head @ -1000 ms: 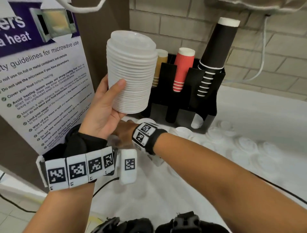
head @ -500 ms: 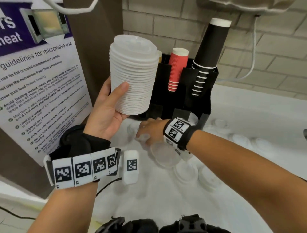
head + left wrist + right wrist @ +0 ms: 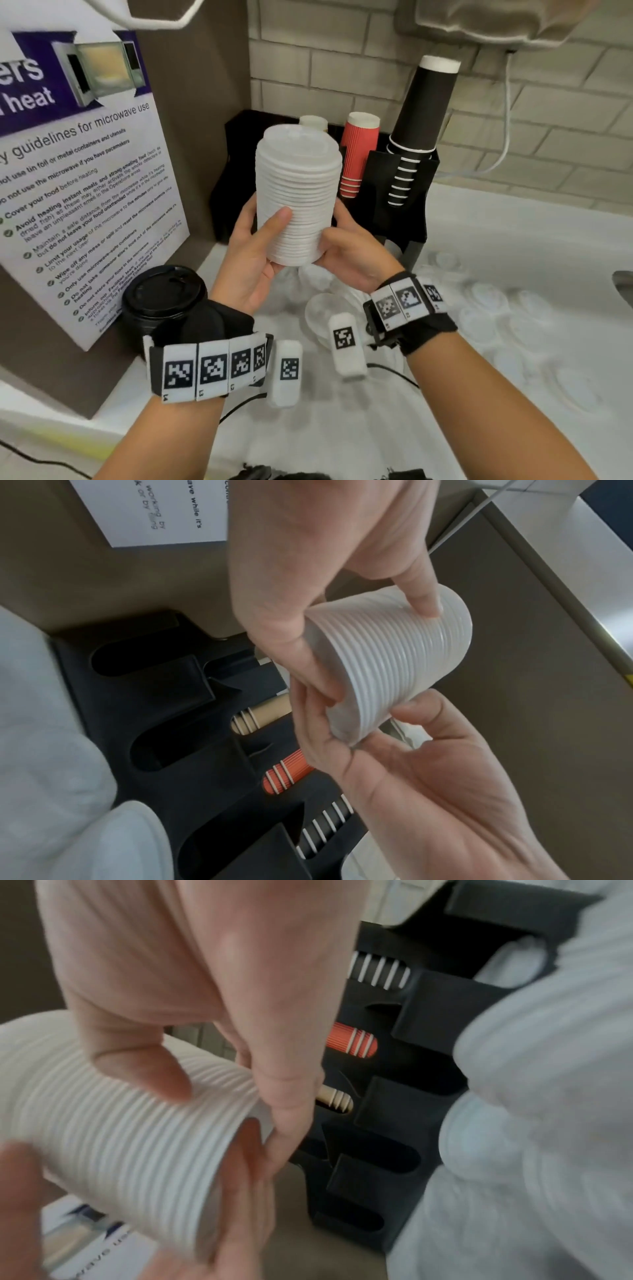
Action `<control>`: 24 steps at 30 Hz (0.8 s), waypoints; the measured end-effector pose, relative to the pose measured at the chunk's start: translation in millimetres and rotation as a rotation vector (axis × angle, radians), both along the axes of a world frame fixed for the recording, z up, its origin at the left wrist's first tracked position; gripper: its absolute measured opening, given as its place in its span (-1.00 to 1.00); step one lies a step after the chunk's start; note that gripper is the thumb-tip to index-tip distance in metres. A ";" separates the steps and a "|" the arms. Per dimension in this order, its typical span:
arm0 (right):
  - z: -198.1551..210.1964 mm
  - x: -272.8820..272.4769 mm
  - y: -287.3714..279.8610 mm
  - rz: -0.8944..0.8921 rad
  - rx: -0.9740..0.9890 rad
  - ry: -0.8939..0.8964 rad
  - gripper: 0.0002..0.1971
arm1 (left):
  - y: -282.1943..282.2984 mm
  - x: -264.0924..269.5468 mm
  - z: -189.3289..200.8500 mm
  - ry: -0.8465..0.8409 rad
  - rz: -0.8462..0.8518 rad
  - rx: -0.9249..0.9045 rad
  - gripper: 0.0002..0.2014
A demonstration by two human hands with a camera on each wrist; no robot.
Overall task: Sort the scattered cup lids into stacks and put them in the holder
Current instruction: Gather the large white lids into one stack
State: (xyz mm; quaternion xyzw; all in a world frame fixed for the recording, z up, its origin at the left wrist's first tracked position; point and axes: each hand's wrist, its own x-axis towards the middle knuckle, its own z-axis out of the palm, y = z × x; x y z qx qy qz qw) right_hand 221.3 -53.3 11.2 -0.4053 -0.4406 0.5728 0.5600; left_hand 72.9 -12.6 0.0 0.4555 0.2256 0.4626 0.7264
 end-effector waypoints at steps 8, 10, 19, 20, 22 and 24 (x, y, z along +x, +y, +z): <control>-19.1 -2.0 -2.0 -0.041 -0.067 0.169 -0.32 | 1.2 -9.5 -10.3 0.322 0.110 0.081 -0.07; -19.4 -3.3 -1.4 -0.038 -0.069 0.177 -0.32 | 2.2 -14.6 -5.3 0.450 0.246 0.173 0.14; -0.4 -12.3 17.7 -0.100 -0.022 0.212 -0.28 | 13.5 -26.8 52.2 0.872 0.546 1.010 -0.27; -1.4 -14.0 19.7 -0.113 -0.026 0.215 -0.28 | 13.5 -29.0 54.9 0.925 0.572 1.047 -0.31; -8.7 -19.8 22.6 -0.129 -0.052 0.201 -0.28 | 13.1 -32.9 54.6 0.984 0.581 1.084 -0.37; -21.2 -27.8 24.5 -0.135 -0.102 0.176 -0.29 | 9.9 -35.2 48.6 0.964 0.528 1.003 -0.41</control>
